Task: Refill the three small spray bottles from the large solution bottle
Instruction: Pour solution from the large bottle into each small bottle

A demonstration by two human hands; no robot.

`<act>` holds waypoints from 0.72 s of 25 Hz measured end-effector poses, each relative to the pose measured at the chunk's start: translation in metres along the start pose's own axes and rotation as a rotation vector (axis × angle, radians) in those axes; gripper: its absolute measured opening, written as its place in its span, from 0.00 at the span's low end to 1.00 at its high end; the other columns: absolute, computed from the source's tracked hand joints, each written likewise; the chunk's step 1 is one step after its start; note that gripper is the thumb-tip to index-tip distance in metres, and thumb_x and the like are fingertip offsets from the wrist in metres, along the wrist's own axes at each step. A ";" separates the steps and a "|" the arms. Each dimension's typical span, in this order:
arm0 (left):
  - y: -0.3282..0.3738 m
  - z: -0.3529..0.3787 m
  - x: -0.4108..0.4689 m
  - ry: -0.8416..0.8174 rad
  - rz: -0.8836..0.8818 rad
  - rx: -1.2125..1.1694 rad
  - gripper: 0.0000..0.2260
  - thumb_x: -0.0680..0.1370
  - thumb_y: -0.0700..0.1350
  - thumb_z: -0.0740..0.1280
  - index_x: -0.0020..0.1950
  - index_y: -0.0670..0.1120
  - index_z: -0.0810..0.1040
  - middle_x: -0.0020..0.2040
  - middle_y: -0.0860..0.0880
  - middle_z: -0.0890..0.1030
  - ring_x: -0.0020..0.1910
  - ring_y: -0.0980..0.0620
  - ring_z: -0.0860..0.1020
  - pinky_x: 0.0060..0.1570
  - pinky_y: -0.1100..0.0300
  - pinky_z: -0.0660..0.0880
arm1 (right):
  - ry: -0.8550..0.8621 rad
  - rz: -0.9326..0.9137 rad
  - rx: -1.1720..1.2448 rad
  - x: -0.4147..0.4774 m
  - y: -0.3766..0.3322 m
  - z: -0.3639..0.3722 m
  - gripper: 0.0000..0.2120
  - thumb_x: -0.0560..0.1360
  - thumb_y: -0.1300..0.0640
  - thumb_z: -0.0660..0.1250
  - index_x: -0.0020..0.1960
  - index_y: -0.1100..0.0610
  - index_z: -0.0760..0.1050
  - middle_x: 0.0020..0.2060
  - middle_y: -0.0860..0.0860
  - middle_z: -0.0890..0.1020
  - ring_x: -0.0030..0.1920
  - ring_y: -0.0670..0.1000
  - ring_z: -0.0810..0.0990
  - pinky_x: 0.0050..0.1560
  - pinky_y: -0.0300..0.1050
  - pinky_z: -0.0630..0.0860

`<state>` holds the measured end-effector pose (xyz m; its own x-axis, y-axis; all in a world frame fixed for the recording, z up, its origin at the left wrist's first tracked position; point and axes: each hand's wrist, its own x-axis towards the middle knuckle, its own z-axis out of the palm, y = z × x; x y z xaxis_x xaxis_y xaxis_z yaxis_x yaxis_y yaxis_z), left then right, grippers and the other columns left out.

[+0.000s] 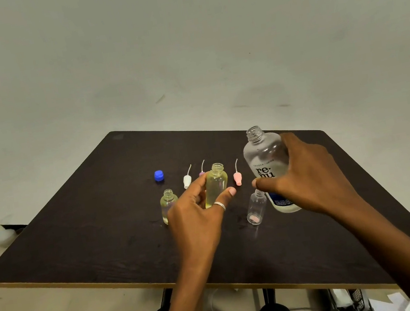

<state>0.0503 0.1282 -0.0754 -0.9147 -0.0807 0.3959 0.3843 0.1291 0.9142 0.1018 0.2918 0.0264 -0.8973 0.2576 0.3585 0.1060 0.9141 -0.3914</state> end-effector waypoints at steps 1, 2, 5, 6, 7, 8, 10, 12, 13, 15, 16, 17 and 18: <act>-0.004 0.002 0.001 0.000 -0.015 -0.010 0.22 0.69 0.50 0.80 0.62 0.53 0.82 0.51 0.60 0.84 0.49 0.65 0.82 0.47 0.73 0.77 | 0.001 0.025 0.058 0.000 0.005 0.000 0.32 0.62 0.40 0.75 0.62 0.47 0.70 0.50 0.44 0.80 0.48 0.48 0.80 0.47 0.44 0.77; -0.008 0.004 0.001 0.001 -0.027 -0.016 0.22 0.69 0.50 0.80 0.62 0.53 0.82 0.51 0.59 0.85 0.49 0.64 0.82 0.47 0.71 0.78 | 0.007 0.044 0.104 0.000 0.010 -0.001 0.33 0.61 0.39 0.76 0.62 0.46 0.70 0.51 0.44 0.80 0.48 0.47 0.80 0.48 0.45 0.78; -0.023 0.009 0.007 -0.008 -0.063 0.000 0.22 0.68 0.50 0.80 0.62 0.51 0.82 0.50 0.57 0.85 0.49 0.63 0.83 0.50 0.64 0.81 | 0.038 0.085 0.172 -0.001 0.024 -0.003 0.33 0.60 0.40 0.77 0.61 0.46 0.71 0.50 0.44 0.81 0.48 0.46 0.80 0.47 0.44 0.78; -0.030 0.011 0.009 -0.016 -0.081 0.001 0.22 0.68 0.50 0.80 0.61 0.51 0.82 0.50 0.57 0.86 0.48 0.62 0.83 0.50 0.61 0.82 | 0.050 0.091 0.181 -0.002 0.028 -0.004 0.32 0.61 0.40 0.77 0.61 0.46 0.71 0.50 0.44 0.81 0.48 0.45 0.80 0.45 0.42 0.77; -0.037 0.014 0.012 -0.026 -0.103 -0.002 0.21 0.68 0.49 0.80 0.60 0.51 0.82 0.50 0.57 0.86 0.48 0.62 0.84 0.51 0.58 0.82 | 0.059 0.097 0.187 -0.002 0.032 -0.005 0.32 0.61 0.40 0.77 0.61 0.46 0.72 0.50 0.43 0.81 0.47 0.45 0.80 0.43 0.39 0.75; -0.045 0.016 0.014 -0.036 -0.126 -0.003 0.21 0.68 0.48 0.81 0.60 0.50 0.82 0.50 0.57 0.86 0.48 0.61 0.84 0.51 0.56 0.82 | 0.067 0.102 0.195 -0.003 0.035 -0.006 0.32 0.61 0.40 0.78 0.61 0.46 0.72 0.50 0.43 0.80 0.47 0.45 0.79 0.41 0.36 0.73; -0.057 0.021 0.018 -0.046 -0.164 0.013 0.21 0.68 0.48 0.81 0.59 0.50 0.82 0.49 0.56 0.86 0.49 0.60 0.84 0.52 0.54 0.82 | 0.077 0.110 0.217 -0.005 0.040 -0.008 0.32 0.62 0.41 0.78 0.62 0.47 0.72 0.50 0.43 0.80 0.47 0.44 0.79 0.39 0.33 0.70; -0.065 0.024 0.020 -0.056 -0.177 0.044 0.21 0.68 0.47 0.81 0.58 0.50 0.81 0.49 0.56 0.86 0.48 0.60 0.84 0.52 0.56 0.82 | 0.087 0.109 0.231 -0.007 0.044 -0.008 0.31 0.62 0.41 0.78 0.61 0.46 0.72 0.50 0.42 0.80 0.47 0.44 0.79 0.40 0.34 0.71; -0.069 0.026 0.020 -0.063 -0.180 0.058 0.21 0.68 0.47 0.81 0.58 0.50 0.81 0.49 0.56 0.86 0.47 0.61 0.84 0.51 0.57 0.82 | 0.092 0.107 0.230 -0.008 0.046 -0.008 0.31 0.61 0.41 0.78 0.61 0.47 0.72 0.50 0.43 0.80 0.47 0.44 0.79 0.40 0.35 0.71; -0.075 0.029 0.019 -0.077 -0.187 0.092 0.21 0.68 0.48 0.81 0.58 0.50 0.81 0.49 0.55 0.86 0.46 0.62 0.84 0.50 0.61 0.81 | 0.098 0.103 0.229 -0.011 0.049 -0.008 0.32 0.61 0.41 0.78 0.61 0.47 0.72 0.49 0.42 0.80 0.47 0.44 0.79 0.41 0.35 0.71; -0.078 0.030 0.018 -0.082 -0.190 0.113 0.21 0.68 0.48 0.81 0.59 0.50 0.81 0.49 0.55 0.86 0.46 0.62 0.83 0.49 0.63 0.81 | 0.098 0.101 0.229 -0.011 0.050 -0.008 0.32 0.61 0.41 0.78 0.61 0.47 0.72 0.49 0.42 0.80 0.47 0.44 0.79 0.41 0.35 0.71; -0.081 0.030 0.017 -0.087 -0.192 0.130 0.22 0.68 0.48 0.81 0.59 0.49 0.81 0.49 0.55 0.86 0.47 0.62 0.83 0.49 0.64 0.80 | 0.097 0.100 0.229 -0.012 0.052 -0.008 0.32 0.61 0.41 0.78 0.62 0.46 0.72 0.49 0.42 0.80 0.47 0.43 0.79 0.41 0.34 0.71; -0.084 0.031 0.015 -0.094 -0.197 0.141 0.23 0.68 0.48 0.81 0.60 0.49 0.80 0.50 0.55 0.86 0.47 0.62 0.83 0.50 0.64 0.80 | 0.097 0.098 0.230 -0.012 0.053 -0.008 0.32 0.62 0.41 0.78 0.62 0.46 0.72 0.49 0.42 0.80 0.47 0.43 0.79 0.41 0.33 0.71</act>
<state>-0.0002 0.1470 -0.1491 -0.9803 -0.0267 0.1955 0.1822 0.2569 0.9491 0.1220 0.3394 0.0080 -0.8411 0.3801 0.3848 0.0801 0.7911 -0.6064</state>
